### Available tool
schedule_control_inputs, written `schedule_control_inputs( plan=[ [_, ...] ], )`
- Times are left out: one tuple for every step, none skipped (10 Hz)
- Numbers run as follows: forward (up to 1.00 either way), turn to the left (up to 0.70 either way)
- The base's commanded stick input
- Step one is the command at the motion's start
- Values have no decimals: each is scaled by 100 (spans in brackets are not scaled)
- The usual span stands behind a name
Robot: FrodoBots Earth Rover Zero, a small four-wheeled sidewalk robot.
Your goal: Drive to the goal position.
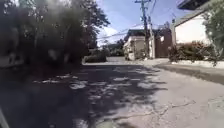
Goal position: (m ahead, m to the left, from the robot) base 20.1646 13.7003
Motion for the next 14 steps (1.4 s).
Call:
schedule_control_inputs(
  plan=[
    [100,8],
    [100,8],
    [100,8],
    [100,8],
    [100,8],
    [100,8],
    [100,8],
    [100,8],
    [100,3],
    [100,-32],
    [100,-32],
    [100,-28],
    [100,8],
    [100,8]
  ],
)
